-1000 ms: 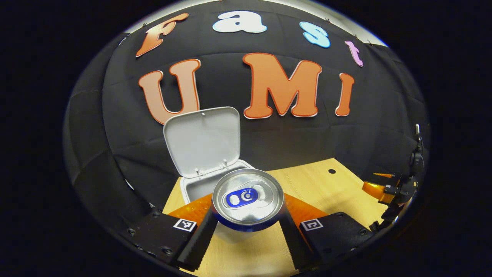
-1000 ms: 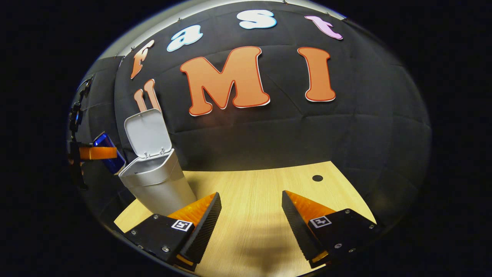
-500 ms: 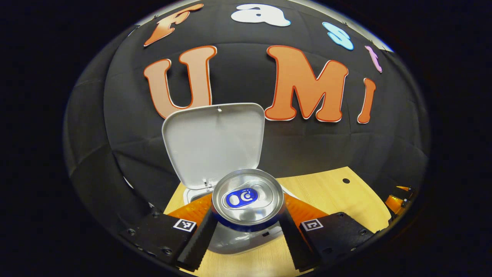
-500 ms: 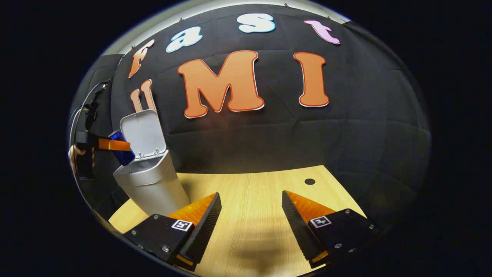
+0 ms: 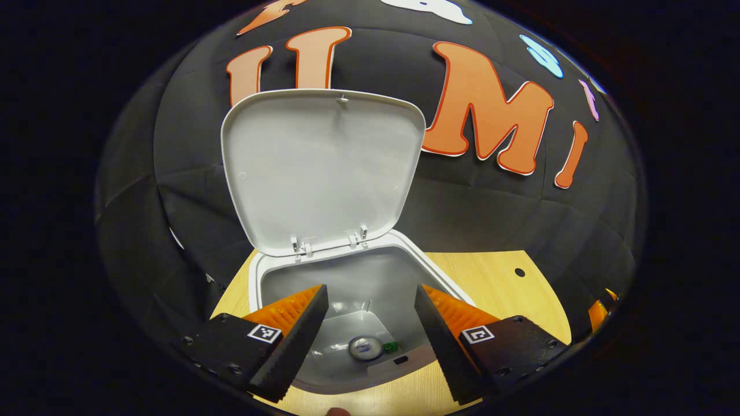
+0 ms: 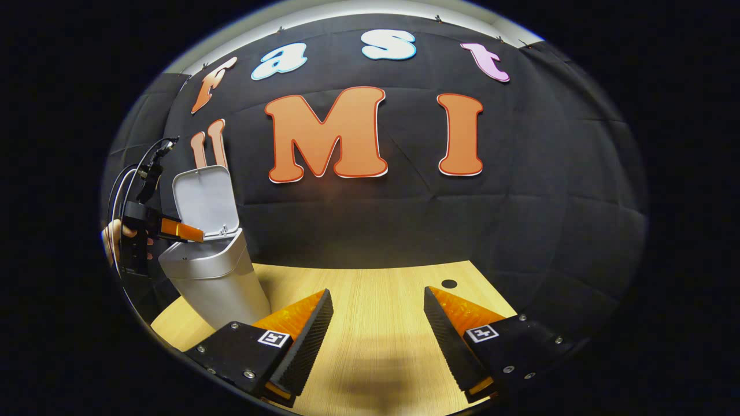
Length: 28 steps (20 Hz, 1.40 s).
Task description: Press the lid of the desktop garbage bin to open it, pick up the crumpled paper on the desktop and throw it into the bin, then pick up the pop can on the desktop and drop it into the bin, and finally close the garbage bin lid.
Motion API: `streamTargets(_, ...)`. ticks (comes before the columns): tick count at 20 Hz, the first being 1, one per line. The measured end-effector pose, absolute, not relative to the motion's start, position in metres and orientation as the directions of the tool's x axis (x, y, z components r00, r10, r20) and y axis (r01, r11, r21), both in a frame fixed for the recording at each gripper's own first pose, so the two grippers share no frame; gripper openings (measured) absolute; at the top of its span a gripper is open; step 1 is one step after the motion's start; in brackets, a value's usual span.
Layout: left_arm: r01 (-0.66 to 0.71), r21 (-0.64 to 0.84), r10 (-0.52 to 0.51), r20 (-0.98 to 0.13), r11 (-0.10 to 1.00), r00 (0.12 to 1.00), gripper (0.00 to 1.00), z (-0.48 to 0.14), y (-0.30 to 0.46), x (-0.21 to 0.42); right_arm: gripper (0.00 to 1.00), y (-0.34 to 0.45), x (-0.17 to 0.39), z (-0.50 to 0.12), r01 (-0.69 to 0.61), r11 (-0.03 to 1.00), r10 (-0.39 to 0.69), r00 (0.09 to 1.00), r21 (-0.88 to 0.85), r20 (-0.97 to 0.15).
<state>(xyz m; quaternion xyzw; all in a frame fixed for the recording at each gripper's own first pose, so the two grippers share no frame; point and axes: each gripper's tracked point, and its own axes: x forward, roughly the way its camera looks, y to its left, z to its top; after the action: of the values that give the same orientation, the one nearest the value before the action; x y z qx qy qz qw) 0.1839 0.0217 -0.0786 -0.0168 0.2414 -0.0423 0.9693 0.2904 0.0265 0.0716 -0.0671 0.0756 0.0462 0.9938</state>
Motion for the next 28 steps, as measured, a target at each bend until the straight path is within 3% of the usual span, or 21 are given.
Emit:
streamTargets(12,0.123,0.043,-0.099,-0.362,0.992,0.927,0.96,-0.026,0.02,0.165,0.95,0.034,0.292,0.065,-0.111,0.988,0.091,0.98,-0.107,-0.174)
streamTargets(21,0.145,0.013,-0.134,-0.311,0.989,0.941,0.95,0.029,0.026,0.149,0.95,0.039,0.289,0.061,-0.132,0.987,0.114,0.977,-0.095,-0.179)
streamTargets(28,0.126,0.089,-0.099,-0.256,0.988,0.962,0.95,0.105,0.048,0.164,0.95,0.045,0.284,0.058,-0.156,0.983,0.137,0.973,-0.092,-0.187)
